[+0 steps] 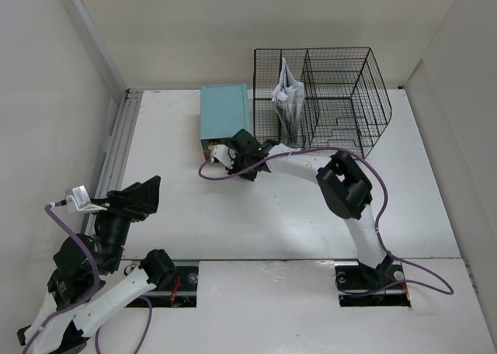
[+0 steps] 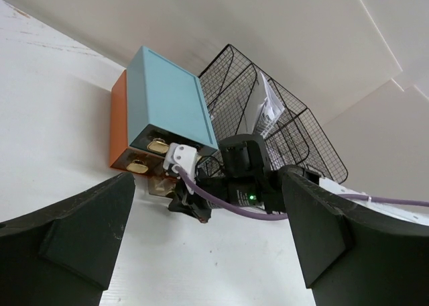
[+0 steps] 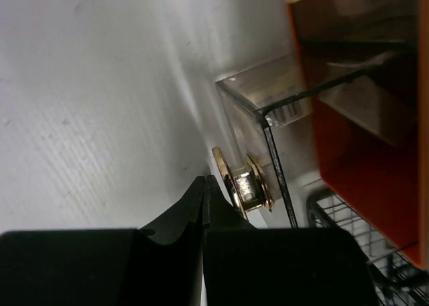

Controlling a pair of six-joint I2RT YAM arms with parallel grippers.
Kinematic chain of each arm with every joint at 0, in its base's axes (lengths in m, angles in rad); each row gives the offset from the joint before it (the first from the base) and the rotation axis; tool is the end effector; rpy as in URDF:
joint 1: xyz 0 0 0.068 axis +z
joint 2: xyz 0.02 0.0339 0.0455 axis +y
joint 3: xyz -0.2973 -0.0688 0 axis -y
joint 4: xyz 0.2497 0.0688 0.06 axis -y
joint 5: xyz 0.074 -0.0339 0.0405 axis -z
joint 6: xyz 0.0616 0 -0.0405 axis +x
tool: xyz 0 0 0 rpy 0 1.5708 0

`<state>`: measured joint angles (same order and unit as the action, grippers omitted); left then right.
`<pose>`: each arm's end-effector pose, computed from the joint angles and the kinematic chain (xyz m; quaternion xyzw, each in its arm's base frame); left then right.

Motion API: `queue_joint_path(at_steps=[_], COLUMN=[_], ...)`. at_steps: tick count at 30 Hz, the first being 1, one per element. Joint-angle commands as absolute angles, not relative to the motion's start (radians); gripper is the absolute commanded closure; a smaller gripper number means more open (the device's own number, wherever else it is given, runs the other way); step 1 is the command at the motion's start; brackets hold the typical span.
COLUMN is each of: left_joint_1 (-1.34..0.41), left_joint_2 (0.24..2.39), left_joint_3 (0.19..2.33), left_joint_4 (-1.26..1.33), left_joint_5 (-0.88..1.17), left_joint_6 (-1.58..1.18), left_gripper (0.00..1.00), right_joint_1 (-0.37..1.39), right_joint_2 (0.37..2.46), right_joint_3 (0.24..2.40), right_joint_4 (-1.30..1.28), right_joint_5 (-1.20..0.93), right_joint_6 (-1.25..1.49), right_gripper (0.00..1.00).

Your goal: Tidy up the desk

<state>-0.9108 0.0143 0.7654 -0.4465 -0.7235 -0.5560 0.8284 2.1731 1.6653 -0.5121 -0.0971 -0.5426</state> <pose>0.0193 0.0416 0.3681 -0.1832 0.5950 -0.3492 0.7003 0.3381 0.3773 0.1742 -0.6187 0.7357 0.0849 0.2622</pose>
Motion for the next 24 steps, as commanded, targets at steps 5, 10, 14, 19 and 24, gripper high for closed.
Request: queue_joint_path(at_steps=[5, 10, 14, 19, 24], left_joint_1=[-0.916, -0.916, -0.916, -0.916, -0.916], left_joint_2=[0.002, -0.008, -0.008, -0.008, -0.008], left_joint_3=[0.764, 0.764, 0.764, 0.764, 0.764], left_joint_4=[-0.423, -0.423, -0.423, -0.423, -0.423], left_joint_5=[-0.735, -0.735, -0.735, -0.735, -0.735], left_joint_6=[-0.552, -0.561, -0.561, -0.561, -0.561], left_gripper=[0.09, 0.09, 0.09, 0.09, 0.06], right_joint_1=[0.848, 0.848, 0.848, 0.848, 0.848], right_joint_2=[2.167, 2.197, 2.229, 2.183, 1.964], right_joint_3=[1.654, 1.692, 1.736, 1.767, 1.715], right_joint_4=[-0.253, -0.207, -0.207, -0.387, -0.813], right_joint_5=[0.231, 0.274, 0.311, -0.045, -0.621], right_joint_6=[-0.522, -0.509, -0.5, -0.601, -0.951], right_gripper=[1.0, 1.0, 1.0, 1.0, 0.28])
